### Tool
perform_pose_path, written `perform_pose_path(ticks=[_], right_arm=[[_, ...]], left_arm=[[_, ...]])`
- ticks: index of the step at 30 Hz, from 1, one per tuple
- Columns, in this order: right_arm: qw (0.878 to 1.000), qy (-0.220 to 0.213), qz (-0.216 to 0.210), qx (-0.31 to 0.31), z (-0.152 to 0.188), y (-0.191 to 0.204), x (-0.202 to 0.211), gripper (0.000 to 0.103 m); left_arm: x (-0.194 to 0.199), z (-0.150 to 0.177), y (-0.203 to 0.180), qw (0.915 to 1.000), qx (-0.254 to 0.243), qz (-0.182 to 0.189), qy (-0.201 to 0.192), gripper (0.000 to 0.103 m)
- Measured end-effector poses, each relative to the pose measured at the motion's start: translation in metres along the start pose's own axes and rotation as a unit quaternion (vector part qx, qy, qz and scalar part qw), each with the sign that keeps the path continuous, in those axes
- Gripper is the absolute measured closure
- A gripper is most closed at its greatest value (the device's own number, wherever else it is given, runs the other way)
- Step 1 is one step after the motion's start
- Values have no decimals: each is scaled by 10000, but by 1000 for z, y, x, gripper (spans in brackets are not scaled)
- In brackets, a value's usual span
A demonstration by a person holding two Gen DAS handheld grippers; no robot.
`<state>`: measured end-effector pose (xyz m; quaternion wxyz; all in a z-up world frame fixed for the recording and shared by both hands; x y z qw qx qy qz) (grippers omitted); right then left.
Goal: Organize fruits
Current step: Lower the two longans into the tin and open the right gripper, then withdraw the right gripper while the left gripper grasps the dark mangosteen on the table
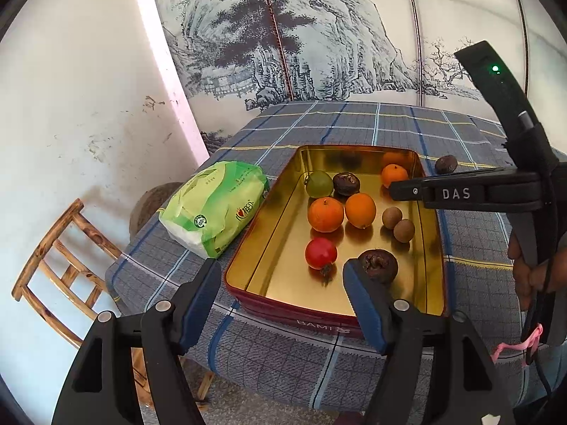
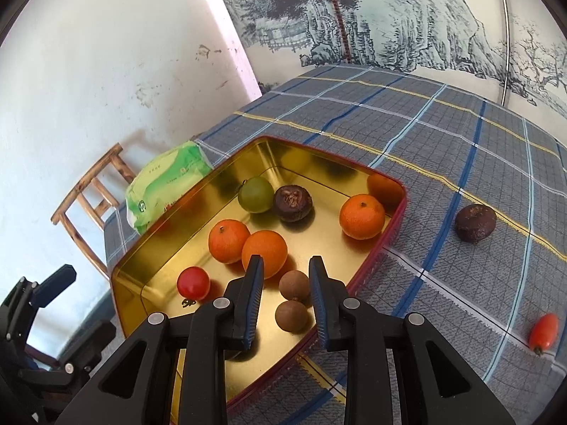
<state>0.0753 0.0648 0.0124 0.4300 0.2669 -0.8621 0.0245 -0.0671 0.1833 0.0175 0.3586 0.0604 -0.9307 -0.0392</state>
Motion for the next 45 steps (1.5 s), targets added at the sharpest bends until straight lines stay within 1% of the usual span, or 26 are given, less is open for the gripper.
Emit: perform_pose_path(ticks=[7,9,12,14,16,18,20,22,24,27,31,34,36,37,40,42,43,45], right_arm=[[9995,-263,-118,-116,13,-9,21,70],[9994,-328,8,-96,20,-12,31,66],[9984,-531,-40,-181,30,-22,49,64],[9975,-669,61,-203,38,-32,64,62],[9962,-781,328,-187,46,-45,79,59],[9945,-843,576,-250,55,-61,91,51],[9913,-899,880,-391,66,-84,103,47],[9870,-893,1223,-537,76,-108,113,46],[9799,-847,1676,-672,87,-134,121,45],[9675,-733,2225,-952,105,-172,133,44],[9539,-643,2621,-1314,124,-217,150,42],[9438,-579,2875,-1524,136,-243,160,40],[9354,-524,3075,-1664,143,-258,164,36],[9325,-508,3124,-1741,146,-265,167,35],[9255,-431,3224,-1939,153,-281,168,32],[9234,-356,3246,-2017,158,-288,165,29],[9238,-287,3189,-2098,159,-291,163,29],[9239,-321,3115,-2196,160,-296,164,27]], left_arm=[[-1,0,-3,10000,-72,-14,4,35],[-1,-1,-3,10000,-89,-5,24,34],[-2,-2,-6,9999,-136,-8,41,34],[-2,-2,-9,9998,-180,0,45,34],[-2,-2,-13,9997,-229,-7,32,33],[-2,-3,-17,9996,-289,-3,38,32],[-1,-4,-22,9993,-365,3,30,32],[-1,-5,-27,9990,-450,17,39,32],[-1,-7,-35,9984,-556,41,40,32],[0,-10,-45,9975,-703,63,19,32],[0,-16,-64,9954,-949,112,6,30],[0,-20,-79,9935,-1128,169,-6,29],[0,-23,-91,9920,-1248,206,-15,27],[-1,-25,-97,9910,-1315,259,-8,24],[-2,-32,-115,9877,-1504,437,0,23],[-4,-40,-129,9837,-1681,637,24,23],[-6,-44,-135,9816,-1755,756,44,23],[-10,-55,-149,9755,-1916,1079,107,23]])
Point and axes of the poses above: each gripper's, at about its wrist camera, not at the fingertips, and x roughly against the way its jaws point, y to its left, z to its underside, the point moved 1 cm from there along -x, roughly the way its jaws point, and after that the axes turned 7 degrees about z, right-handed, at the moved point
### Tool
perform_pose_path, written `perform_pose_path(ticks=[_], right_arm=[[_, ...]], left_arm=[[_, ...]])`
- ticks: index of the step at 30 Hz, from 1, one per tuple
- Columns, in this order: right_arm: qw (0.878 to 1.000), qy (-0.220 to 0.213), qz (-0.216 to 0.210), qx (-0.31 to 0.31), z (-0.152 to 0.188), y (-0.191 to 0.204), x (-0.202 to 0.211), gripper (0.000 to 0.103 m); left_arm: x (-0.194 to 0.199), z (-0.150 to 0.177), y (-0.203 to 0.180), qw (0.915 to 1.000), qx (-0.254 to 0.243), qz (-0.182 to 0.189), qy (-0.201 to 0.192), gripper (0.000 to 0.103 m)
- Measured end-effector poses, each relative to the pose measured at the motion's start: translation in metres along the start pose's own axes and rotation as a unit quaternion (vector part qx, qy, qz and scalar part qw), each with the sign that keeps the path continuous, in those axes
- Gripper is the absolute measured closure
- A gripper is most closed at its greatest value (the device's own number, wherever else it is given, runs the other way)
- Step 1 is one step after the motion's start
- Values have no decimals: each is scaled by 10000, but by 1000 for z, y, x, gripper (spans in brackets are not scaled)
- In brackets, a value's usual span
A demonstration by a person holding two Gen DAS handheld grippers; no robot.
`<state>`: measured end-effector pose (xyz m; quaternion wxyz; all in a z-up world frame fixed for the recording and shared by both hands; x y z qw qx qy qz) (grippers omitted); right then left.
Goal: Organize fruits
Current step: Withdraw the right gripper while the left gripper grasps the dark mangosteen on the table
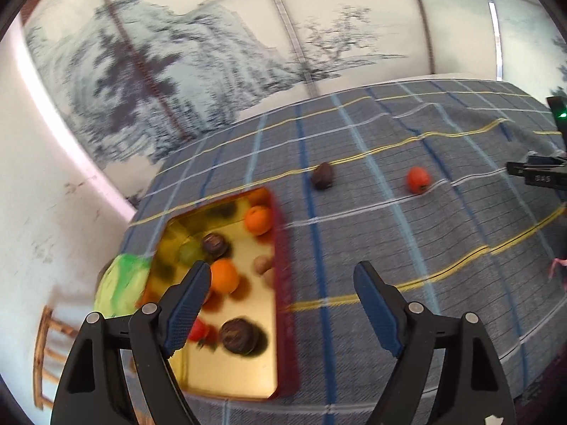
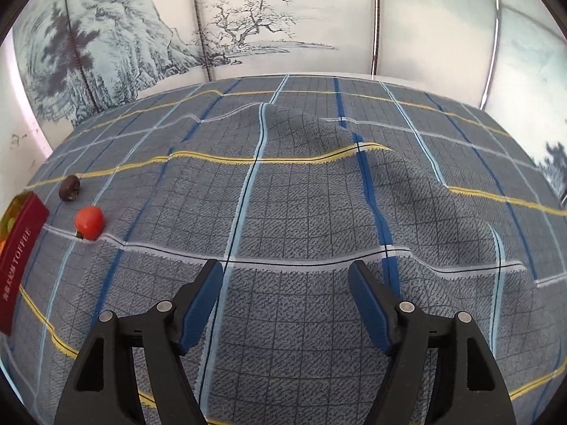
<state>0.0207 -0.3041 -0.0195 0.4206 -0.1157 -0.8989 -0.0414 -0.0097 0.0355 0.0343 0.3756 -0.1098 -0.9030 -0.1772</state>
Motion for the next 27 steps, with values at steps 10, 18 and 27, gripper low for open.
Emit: perform_pose_path(ticks=[10,18,27], right_arm=[[9994,119,-233,-212,0,-9,-7,22],[9986,140,-424,-280,1,-11,-8,21],[9984,157,-504,-216,2,-9,-7,16]], left_arm=[[-82,-85,-21,9950,-546,801,227,24],[-170,-103,-9,9899,-589,691,1089,30],[-208,-101,7,9789,-52,1162,1678,72]])
Point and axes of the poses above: each gripper's, at about its wrist camera, not at the fingertips, and x roughly against the way its jaws point, y to its left, z to its underside, the point moved 1 cm from there along -x, roughly the way its jaws point, and after that the axes turned 7 degrees about z, right-handed, at the moved point
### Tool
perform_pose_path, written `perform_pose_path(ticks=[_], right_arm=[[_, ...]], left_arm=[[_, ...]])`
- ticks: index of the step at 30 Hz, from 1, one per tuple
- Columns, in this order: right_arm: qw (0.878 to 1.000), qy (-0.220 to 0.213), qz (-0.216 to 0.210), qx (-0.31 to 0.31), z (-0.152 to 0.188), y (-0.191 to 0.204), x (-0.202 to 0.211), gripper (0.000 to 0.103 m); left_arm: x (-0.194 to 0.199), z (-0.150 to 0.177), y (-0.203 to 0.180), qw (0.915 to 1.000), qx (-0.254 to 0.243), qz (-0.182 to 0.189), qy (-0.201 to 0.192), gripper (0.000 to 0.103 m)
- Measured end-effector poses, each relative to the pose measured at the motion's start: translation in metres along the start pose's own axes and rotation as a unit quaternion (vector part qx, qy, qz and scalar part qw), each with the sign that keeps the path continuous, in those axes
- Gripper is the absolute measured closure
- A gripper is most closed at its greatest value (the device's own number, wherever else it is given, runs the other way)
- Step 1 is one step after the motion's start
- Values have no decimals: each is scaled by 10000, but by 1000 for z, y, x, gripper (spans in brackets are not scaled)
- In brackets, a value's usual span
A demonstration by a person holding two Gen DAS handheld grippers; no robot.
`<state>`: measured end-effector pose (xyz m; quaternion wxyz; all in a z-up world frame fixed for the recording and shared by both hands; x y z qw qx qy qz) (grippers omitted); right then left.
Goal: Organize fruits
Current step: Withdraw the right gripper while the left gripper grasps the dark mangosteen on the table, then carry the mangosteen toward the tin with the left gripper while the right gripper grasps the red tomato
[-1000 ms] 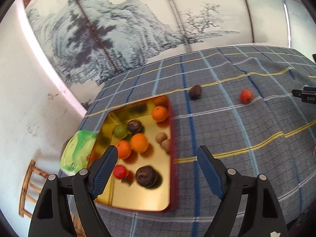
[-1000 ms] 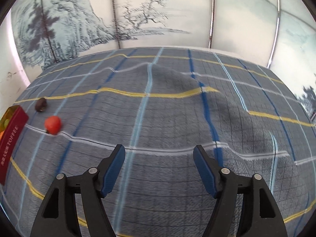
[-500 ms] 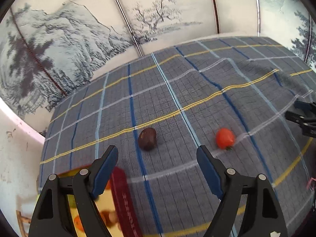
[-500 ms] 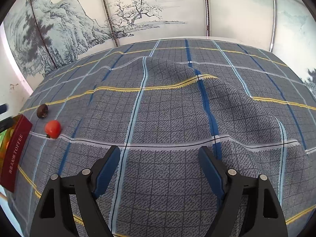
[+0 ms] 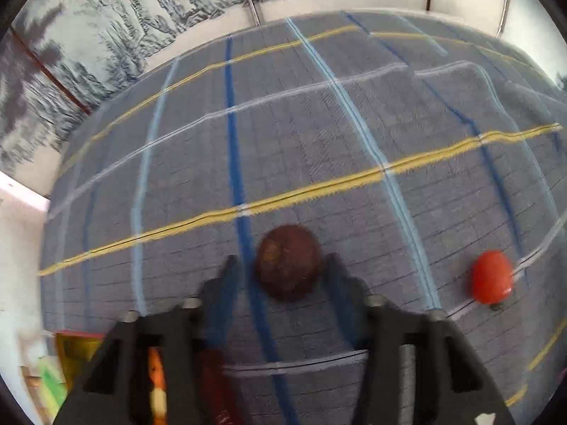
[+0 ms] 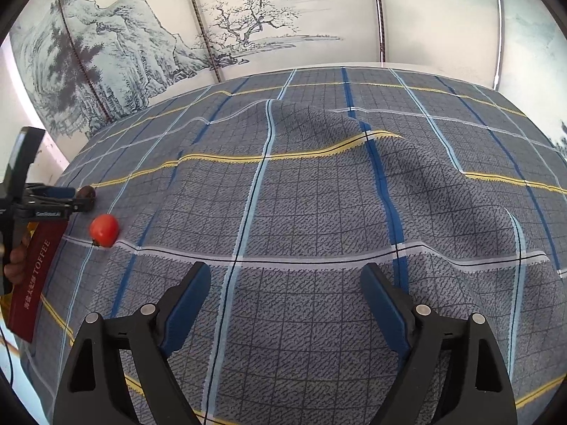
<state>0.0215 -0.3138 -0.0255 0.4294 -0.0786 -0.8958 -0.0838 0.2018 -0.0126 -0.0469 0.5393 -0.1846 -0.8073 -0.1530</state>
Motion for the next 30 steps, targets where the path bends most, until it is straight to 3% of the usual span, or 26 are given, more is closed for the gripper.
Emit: perform_pose_path(ticks=[5,7,11,14,19,24,28,30], right_arm=[[10000,21,17,42,-1,2,-1,14],[10000,18,13,31,-1,2,-1,14],[9999,-9,-85,108,-1,4,-1,14],[9960,-289,-606,584,1,26,13,15],[9790,-393,-1328,1495,-1,89,21,16],[9628,-511,-1560,2146,-13,144,11,20],[9607,-412,-1517,2287,-21,171,-3,24],[9630,-315,-1287,2346,-21,181,-14,29]], left_arm=[[17,14,-14,9995,143,-29,-271,72],[39,31,-27,9976,315,172,-595,72],[69,70,-47,9924,636,606,-857,72],[85,98,-64,9911,601,676,-973,72],[102,122,-73,9893,679,781,-1032,72],[118,136,-71,9880,733,675,-1181,72],[125,144,-69,9873,773,583,-1262,72],[127,146,-67,9868,806,585,-1274,72]])
Point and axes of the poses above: each gripper's, at about its wrist camera, not at the fingertips, and x roughly against the way its jaws point, y to its left, z to its underside, the point moved 1 cm from there along -x, roughly the way its jaws point, and after that the axes turned 7 degrees about z, right-handed, at the moved point
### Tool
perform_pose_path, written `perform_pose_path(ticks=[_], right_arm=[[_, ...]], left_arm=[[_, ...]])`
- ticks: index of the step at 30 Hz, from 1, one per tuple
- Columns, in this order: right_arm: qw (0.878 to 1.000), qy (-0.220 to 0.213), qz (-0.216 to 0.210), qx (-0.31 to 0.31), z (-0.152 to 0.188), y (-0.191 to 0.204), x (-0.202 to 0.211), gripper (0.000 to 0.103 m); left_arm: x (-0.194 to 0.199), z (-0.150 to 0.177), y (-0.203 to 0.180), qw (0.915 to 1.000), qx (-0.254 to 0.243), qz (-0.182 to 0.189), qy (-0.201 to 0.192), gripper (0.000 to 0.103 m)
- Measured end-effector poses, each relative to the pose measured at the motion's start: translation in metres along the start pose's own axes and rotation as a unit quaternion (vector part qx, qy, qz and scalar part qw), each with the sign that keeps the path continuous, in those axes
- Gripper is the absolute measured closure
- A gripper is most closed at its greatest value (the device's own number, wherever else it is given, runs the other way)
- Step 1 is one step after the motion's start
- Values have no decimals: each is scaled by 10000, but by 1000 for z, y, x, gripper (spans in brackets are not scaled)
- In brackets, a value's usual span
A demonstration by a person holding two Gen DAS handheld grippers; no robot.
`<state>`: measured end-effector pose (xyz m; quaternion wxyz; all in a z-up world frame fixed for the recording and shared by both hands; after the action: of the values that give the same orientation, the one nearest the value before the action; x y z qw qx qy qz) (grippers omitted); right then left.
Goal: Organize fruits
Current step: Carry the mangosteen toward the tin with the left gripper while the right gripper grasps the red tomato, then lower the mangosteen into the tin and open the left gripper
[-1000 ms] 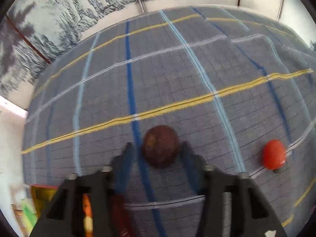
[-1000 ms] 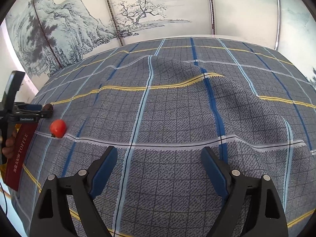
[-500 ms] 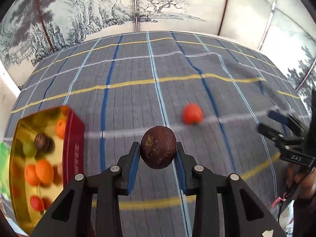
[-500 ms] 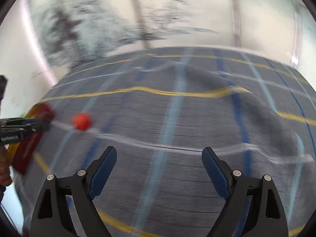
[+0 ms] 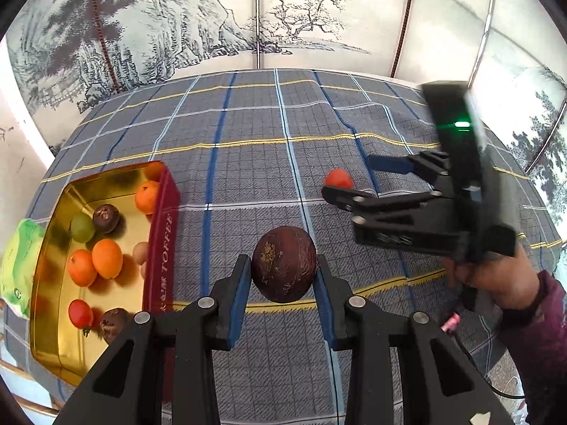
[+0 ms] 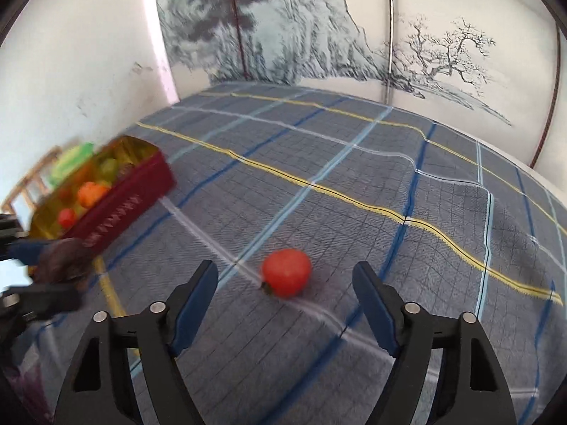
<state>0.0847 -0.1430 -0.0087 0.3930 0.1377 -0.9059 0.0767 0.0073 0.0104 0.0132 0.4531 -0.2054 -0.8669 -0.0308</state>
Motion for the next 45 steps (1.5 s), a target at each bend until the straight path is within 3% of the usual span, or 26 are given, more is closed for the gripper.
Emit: perform_pose_path(ticks=[1,3,4,5,15,21,28,45], right_arm=[[10000,82,6,-19,1,-2,-5,33],[9995,306,-55,-103,0,-2,-17,54],[9992,389,2,-118,1,-1,-23,59],[9995,304,59,-94,0,-2,-24,68],[9990,230,-101,-380,16,15,-13,69],[9982,294,-45,-527,19,13,-8,69],[9986,320,82,-418,18,17,-8,69],[9987,341,216,-300,17,21,-8,68]], left_arm=[[1,1,2,10000,23,-2,-10,72],[3,2,6,10000,70,0,-18,72],[4,2,8,9999,105,-6,-27,72],[6,2,11,9999,141,-14,-40,72],[48,17,60,9969,651,-289,-344,72],[70,40,107,9909,1009,-774,-431,72],[70,64,148,9842,1241,-1215,-343,72],[66,77,169,9824,1402,-1184,-361,72]])
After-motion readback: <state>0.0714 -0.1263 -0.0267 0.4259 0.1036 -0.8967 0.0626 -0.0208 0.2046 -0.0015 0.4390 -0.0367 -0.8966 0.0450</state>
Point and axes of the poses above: each gripper's, at about its wrist camera, not at the fingertips, and x roughly against the way its jaws point, y to its left, z to its underside, the point moved 1 cm from there along -x, roughly the way its jaws point, and after that the axes turned 7 degrees about z, right-handed, at the moved point
